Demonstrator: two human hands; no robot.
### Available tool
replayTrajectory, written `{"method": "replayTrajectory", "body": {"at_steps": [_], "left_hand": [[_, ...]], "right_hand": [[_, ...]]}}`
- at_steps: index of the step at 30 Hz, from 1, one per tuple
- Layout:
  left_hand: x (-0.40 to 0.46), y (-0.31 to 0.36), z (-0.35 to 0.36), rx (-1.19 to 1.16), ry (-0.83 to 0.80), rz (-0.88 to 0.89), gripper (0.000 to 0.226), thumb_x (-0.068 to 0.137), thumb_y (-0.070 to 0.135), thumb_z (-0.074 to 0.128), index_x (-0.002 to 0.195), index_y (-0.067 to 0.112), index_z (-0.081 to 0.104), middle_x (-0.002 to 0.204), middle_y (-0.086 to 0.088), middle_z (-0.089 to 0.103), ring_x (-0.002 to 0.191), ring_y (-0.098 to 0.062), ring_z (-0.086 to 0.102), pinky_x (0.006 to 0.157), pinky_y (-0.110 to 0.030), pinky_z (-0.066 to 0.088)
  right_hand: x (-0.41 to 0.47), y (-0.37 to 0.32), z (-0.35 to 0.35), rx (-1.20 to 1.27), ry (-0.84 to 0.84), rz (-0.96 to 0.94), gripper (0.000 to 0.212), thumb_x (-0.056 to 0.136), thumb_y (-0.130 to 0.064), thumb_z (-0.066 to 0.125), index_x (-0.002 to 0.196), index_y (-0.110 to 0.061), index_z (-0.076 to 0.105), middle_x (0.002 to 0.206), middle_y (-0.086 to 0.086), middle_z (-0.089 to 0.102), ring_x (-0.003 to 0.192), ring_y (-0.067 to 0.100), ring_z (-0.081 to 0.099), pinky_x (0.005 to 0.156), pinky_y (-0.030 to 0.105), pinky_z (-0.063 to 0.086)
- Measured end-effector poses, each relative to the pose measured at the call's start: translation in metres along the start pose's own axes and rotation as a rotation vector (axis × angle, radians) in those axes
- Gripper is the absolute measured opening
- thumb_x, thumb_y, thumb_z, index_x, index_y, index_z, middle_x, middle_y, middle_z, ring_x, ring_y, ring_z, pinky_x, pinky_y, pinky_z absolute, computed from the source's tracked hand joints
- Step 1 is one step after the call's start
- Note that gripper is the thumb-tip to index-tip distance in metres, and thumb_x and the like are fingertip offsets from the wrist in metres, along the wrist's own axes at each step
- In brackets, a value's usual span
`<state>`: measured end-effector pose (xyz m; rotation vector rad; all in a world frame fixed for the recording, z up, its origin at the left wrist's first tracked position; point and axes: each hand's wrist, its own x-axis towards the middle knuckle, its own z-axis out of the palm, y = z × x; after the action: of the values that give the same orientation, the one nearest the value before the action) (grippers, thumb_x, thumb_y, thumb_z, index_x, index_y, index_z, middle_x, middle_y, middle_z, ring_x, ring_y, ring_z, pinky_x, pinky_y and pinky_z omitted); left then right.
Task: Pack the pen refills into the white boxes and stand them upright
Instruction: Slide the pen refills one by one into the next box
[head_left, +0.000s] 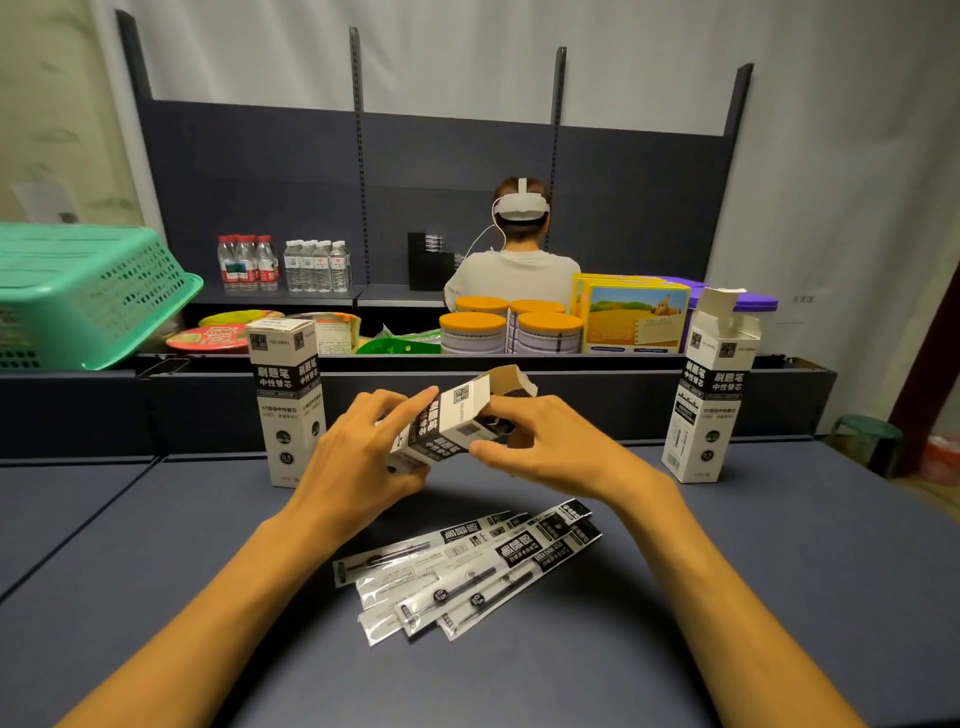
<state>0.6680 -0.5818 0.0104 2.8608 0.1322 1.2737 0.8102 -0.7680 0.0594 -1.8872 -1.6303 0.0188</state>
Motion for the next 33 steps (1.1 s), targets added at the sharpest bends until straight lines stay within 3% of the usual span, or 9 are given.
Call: {"method": "replayTrajectory", "body": {"at_steps": [2, 7, 10, 14, 17, 23, 33], "left_hand": [[0.000, -0.001, -0.001, -0.006, 0.002, -0.008, 0.091, 0.063, 0.021, 0.086, 0.143, 0.021, 0.042, 0.113, -0.003, 0.055, 0.097, -0.017, 0.051, 0.062, -0.031, 0.054], [0.000, -0.006, -0.003, 0.010, 0.016, -0.048, 0.088, 0.066, 0.024, 0.085, 0.143, 0.021, 0.043, 0.115, -0.003, 0.055, 0.099, -0.017, 0.051, 0.066, -0.032, 0.053], [0.000, -0.007, -0.005, 0.021, 0.021, -0.067, 0.088, 0.066, 0.024, 0.085, 0.143, 0.021, 0.043, 0.115, -0.004, 0.055, 0.099, -0.019, 0.052, 0.065, -0.035, 0.054], [0.000, -0.008, -0.007, 0.020, 0.022, -0.072, 0.087, 0.066, 0.023, 0.085, 0.143, 0.020, 0.043, 0.115, -0.005, 0.055, 0.100, -0.021, 0.053, 0.066, -0.036, 0.055], [0.000, -0.009, -0.007, 0.023, 0.017, -0.072, 0.087, 0.066, 0.023, 0.085, 0.143, 0.020, 0.043, 0.115, -0.006, 0.055, 0.100, -0.020, 0.053, 0.066, -0.036, 0.055], [0.000, -0.007, -0.009, 0.014, 0.026, -0.063, 0.086, 0.065, 0.021, 0.085, 0.142, 0.019, 0.044, 0.115, -0.007, 0.056, 0.099, -0.021, 0.053, 0.064, -0.035, 0.054], [0.001, -0.008, -0.007, 0.016, 0.020, -0.064, 0.086, 0.067, 0.024, 0.084, 0.143, 0.020, 0.043, 0.116, -0.005, 0.056, 0.100, -0.019, 0.052, 0.067, -0.035, 0.054]], "right_hand": [[-0.001, 0.000, -0.001, 0.006, 0.020, 0.001, 0.043, 0.090, -0.040, 0.060, 0.131, -0.036, 0.053, 0.129, -0.009, 0.061, 0.106, 0.006, 0.061, 0.088, 0.031, 0.055], [-0.008, -0.001, -0.018, 0.008, 0.220, -0.033, 0.030, 0.089, -0.032, 0.063, 0.119, -0.034, 0.057, 0.109, -0.014, 0.065, 0.084, 0.008, 0.065, 0.072, 0.029, 0.058], [-0.013, 0.006, -0.025, -0.161, 0.240, 0.029, 0.020, 0.088, -0.040, 0.063, 0.105, -0.031, 0.061, 0.099, -0.017, 0.064, 0.082, 0.005, 0.063, 0.071, 0.031, 0.058], [-0.015, 0.014, -0.025, -0.348, -0.005, 0.183, 0.031, 0.083, -0.051, 0.065, 0.109, -0.034, 0.063, 0.102, -0.016, 0.064, 0.089, 0.003, 0.060, 0.081, 0.033, 0.055], [-0.014, 0.012, -0.015, -0.303, -0.175, 0.231, 0.040, 0.080, -0.054, 0.068, 0.114, -0.035, 0.062, 0.111, -0.016, 0.062, 0.097, 0.003, 0.058, 0.085, 0.030, 0.053], [-0.012, 0.006, -0.001, -0.255, -0.409, 0.241, 0.039, 0.076, -0.048, 0.075, 0.110, -0.032, 0.064, 0.108, -0.017, 0.061, 0.100, 0.005, 0.058, 0.087, 0.029, 0.052], [-0.020, 0.014, 0.006, -0.196, -0.496, 0.275, 0.030, 0.076, -0.039, 0.078, 0.104, -0.029, 0.070, 0.105, -0.011, 0.066, 0.095, 0.007, 0.060, 0.087, 0.029, 0.053]]}}
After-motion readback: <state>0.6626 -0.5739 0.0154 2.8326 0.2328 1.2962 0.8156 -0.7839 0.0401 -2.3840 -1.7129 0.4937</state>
